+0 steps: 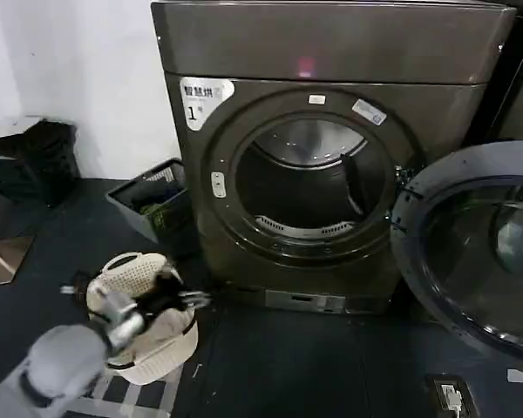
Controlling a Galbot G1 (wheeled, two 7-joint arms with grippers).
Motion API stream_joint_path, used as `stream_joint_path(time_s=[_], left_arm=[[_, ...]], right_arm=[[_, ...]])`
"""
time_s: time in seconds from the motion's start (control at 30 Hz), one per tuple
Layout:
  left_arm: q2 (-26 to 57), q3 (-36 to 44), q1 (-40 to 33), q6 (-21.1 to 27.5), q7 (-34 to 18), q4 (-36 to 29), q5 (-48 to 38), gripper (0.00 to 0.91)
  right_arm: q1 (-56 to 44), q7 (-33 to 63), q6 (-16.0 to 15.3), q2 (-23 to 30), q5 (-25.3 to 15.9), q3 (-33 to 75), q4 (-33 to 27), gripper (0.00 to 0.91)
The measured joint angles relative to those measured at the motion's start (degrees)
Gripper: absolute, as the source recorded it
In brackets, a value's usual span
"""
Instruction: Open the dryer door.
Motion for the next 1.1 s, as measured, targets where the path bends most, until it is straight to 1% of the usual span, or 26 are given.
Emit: stream_joint_path(time_s=[0.17,0.23,0.33,0.43,0.73,0.83,0.93,1.07,1.1], left_arm=[[1.9,-7.8,3.3,7.6,-3.2,0.9,-6.5,0.907],[2.8,-10.2,4.2,10.9,-3.2,1.5,-8.1,0.907],[4.3,-13.1,5.4,12.3,-0.2,2.6,-5.9,0.907],[6.7,-14.2,5.8,11.2,4.0,4.8,-1.3,0.907],[18.1,-12.8,4.4,4.8,16.5,14.6,15.9,0.907],[21.6,-11.7,3.4,2.2,19.6,17.8,21.1,0.907],[24.7,-10.4,2.5,-3.0,22.3,21.1,26.8,0.907],[27.8,-10.0,1.5,-13.8,24.2,26.6,33.9,0.907],[28.6,-10.0,1.2,-17.2,24.7,28.1,36.3,0.907]], right_arm=[[0.9,-0.3,0.1,-1.4,-0.1,-1.6,-0.5,0.907],[1.2,-0.5,0.2,-1.7,-0.2,-2.2,-0.5,0.907],[1.8,-0.8,0.2,-2.3,-0.4,-3.4,-0.2,0.907],[2.2,-1.0,0.3,-2.7,-0.8,-4.2,-0.1,0.907],[3.6,-1.1,1.1,-2.3,-2.1,-7.0,0.4,0.907],[4.0,-1.2,1.2,-2.2,-2.4,-7.9,0.7,0.907],[4.2,-1.3,1.3,-2.3,-2.4,-8.5,0.9,0.907],[4.4,-1.5,1.4,-2.3,-2.5,-9.0,1.3,0.907],[4.5,-1.5,1.4,-2.3,-2.5,-9.2,1.4,0.907]])
